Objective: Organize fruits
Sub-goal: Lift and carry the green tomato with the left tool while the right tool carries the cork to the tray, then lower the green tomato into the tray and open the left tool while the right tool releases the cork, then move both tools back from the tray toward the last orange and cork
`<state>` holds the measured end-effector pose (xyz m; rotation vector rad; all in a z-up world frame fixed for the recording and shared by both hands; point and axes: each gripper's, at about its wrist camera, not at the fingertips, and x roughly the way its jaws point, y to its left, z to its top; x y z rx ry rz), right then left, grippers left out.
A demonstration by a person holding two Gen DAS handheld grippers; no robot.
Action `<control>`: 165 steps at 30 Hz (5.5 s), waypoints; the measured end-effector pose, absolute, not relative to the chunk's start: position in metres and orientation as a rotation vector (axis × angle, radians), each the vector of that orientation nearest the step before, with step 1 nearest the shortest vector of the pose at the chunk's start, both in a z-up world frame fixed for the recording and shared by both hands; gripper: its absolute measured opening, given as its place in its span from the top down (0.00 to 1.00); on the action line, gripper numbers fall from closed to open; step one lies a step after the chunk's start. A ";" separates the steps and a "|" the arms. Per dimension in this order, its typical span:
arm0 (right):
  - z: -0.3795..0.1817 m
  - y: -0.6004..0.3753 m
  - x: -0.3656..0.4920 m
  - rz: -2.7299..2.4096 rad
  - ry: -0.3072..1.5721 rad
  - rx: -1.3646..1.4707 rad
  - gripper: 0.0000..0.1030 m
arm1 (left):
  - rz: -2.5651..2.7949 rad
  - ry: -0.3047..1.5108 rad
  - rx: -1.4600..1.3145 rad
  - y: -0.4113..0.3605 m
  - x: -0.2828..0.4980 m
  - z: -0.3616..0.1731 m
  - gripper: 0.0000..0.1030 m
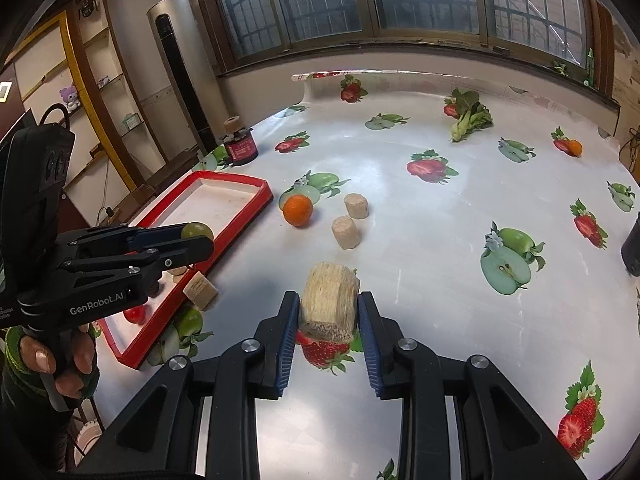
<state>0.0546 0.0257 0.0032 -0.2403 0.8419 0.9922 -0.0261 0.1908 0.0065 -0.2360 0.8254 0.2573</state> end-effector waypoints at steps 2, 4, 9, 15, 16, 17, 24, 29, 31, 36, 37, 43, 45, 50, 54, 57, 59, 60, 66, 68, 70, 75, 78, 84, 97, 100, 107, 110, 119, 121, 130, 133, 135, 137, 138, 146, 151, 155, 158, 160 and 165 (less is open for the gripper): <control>0.005 0.030 0.052 1.000 0.838 -0.245 0.71 | 0.262 0.820 -0.239 0.193 -0.030 0.008 0.74; 0.006 0.034 0.049 1.008 0.836 -0.246 0.71 | 0.267 0.816 -0.239 0.197 -0.033 0.010 0.74; 0.008 0.043 0.044 1.024 0.833 -0.256 0.71 | 0.281 0.808 -0.251 0.206 -0.040 0.011 0.74; 0.009 0.056 0.040 1.047 0.832 -0.263 0.71 | 0.305 0.809 -0.258 0.217 -0.047 0.011 0.74; 0.009 0.058 0.039 1.052 0.832 -0.264 0.71 | 0.310 0.809 -0.260 0.220 -0.049 0.011 0.74; 0.010 0.061 0.038 1.057 0.832 -0.264 0.71 | 0.316 0.808 -0.261 0.222 -0.050 0.011 0.74; 0.014 0.079 0.033 1.092 0.826 -0.261 0.71 | 0.352 0.802 -0.266 0.240 -0.059 0.013 0.73; 0.016 0.094 0.028 1.117 0.819 -0.267 0.71 | 0.377 0.798 -0.275 0.252 -0.066 0.013 0.73; 0.017 0.098 0.027 1.125 0.818 -0.267 0.71 | 0.383 0.794 -0.279 0.256 -0.068 0.014 0.73; 0.016 0.109 0.024 1.142 0.818 -0.270 0.71 | 0.400 0.790 -0.288 0.266 -0.072 0.014 0.73; 0.016 0.112 0.023 1.144 0.818 -0.270 0.71 | 0.401 0.789 -0.291 0.268 -0.073 0.014 0.73; 0.017 0.124 0.020 1.160 0.821 -0.273 0.71 | 0.415 0.787 -0.312 0.280 -0.077 0.011 0.73; 0.017 0.128 0.020 1.167 0.822 -0.273 0.71 | 0.422 0.787 -0.315 0.285 -0.079 0.010 0.73; 0.016 0.140 0.019 1.182 0.824 -0.275 0.71 | 0.434 0.784 -0.329 0.296 -0.083 0.011 0.73; 0.015 0.150 0.017 1.195 0.822 -0.282 0.71 | 0.444 0.782 -0.338 0.304 -0.085 0.011 0.73; 0.015 0.156 0.016 1.202 0.824 -0.285 0.71 | 0.450 0.784 -0.341 0.310 -0.086 0.010 0.73; 0.015 0.162 0.016 1.207 0.825 -0.284 0.71 | 0.454 0.784 -0.348 0.314 -0.087 0.010 0.73; 0.014 0.164 0.015 1.211 0.825 -0.284 0.71 | 0.458 0.784 -0.348 0.316 -0.087 0.010 0.73; 0.012 0.184 0.016 1.225 0.832 -0.291 0.71 | 0.477 0.780 -0.381 0.335 -0.085 0.009 0.73; 0.011 0.194 0.017 1.228 0.841 -0.287 0.71 | 0.480 0.786 -0.398 0.344 -0.081 0.007 0.73; 0.009 0.204 0.019 1.234 0.849 -0.287 0.71 | 0.483 0.793 -0.410 0.352 -0.076 0.004 0.73; -0.004 0.232 0.021 1.242 0.883 -0.316 0.71 | 0.499 0.831 -0.440 0.369 -0.063 -0.014 0.73; -0.020 0.246 0.021 1.246 0.917 -0.341 0.71 | 0.502 0.858 -0.455 0.375 -0.057 -0.027 0.73; -0.048 0.264 0.016 1.254 0.967 -0.392 0.71 | 0.495 0.896 -0.452 0.377 -0.055 -0.043 0.73; -0.068 0.275 0.015 1.255 1.007 -0.422 0.67 | 0.521 0.963 -0.468 0.379 -0.050 -0.061 0.68; -0.064 0.271 0.016 1.252 0.999 -0.413 0.56 | 0.536 0.974 -0.446 0.374 -0.051 -0.058 0.68; -0.043 0.251 0.014 1.256 0.957 -0.384 0.52 | 0.565 0.919 -0.434 0.360 -0.066 -0.037 0.44; -0.033 0.236 0.013 1.255 0.938 -0.369 0.52 | 0.573 0.889 -0.413 0.350 -0.071 -0.026 0.44; -0.018 0.188 0.016 1.216 0.917 -0.342 0.51 | 0.564 0.862 -0.373 0.323 -0.075 -0.012 0.44; -0.016 0.177 0.018 1.206 0.914 -0.331 0.51 | 0.555 0.858 -0.371 0.318 -0.075 -0.010 0.44; -0.013 0.135 0.032 1.148 0.914 -0.293 0.51 | 0.519 0.842 -0.361 0.296 -0.073 0.000 0.44; -0.014 0.122 0.036 1.130 0.916 -0.287 0.51 | 0.503 0.837 -0.352 0.288 -0.071 0.003 0.44; -0.014 0.115 0.039 1.117 0.916 -0.283 0.51 | 0.493 0.837 -0.349 0.283 -0.070 0.004 0.44; -0.014 0.107 0.042 1.107 0.916 -0.275 0.51 | 0.481 0.837 -0.345 0.278 -0.069 0.005 0.44; -0.014 0.103 0.043 1.101 0.916 -0.272 0.51 | 0.476 0.836 -0.342 0.275 -0.068 0.005 0.44; -0.016 0.080 0.056 1.054 0.923 -0.245 0.51 | 0.414 0.841 -0.315 0.250 -0.052 0.008 0.44; -0.019 0.072 0.065 1.034 0.929 -0.234 0.51 | 0.379 0.846 -0.298 0.237 -0.040 0.009 0.44; -0.025 0.074 0.072 1.016 0.925 -0.244 0.51 | 0.357 0.848 -0.286 0.230 -0.032 0.009 0.44; -0.032 0.081 0.081 0.991 0.916 -0.265 0.51 | 0.345 0.859 -0.283 0.228 -0.022 0.006 0.44; -0.038 0.087 0.089 0.982 0.924 -0.266 0.51 | 0.335 0.867 -0.281 0.227 -0.014 0.004 0.44; -0.051 0.111 0.107 0.950 0.923 -0.295 0.52 | 0.313 0.886 -0.270 0.225 0.003 -0.001 0.44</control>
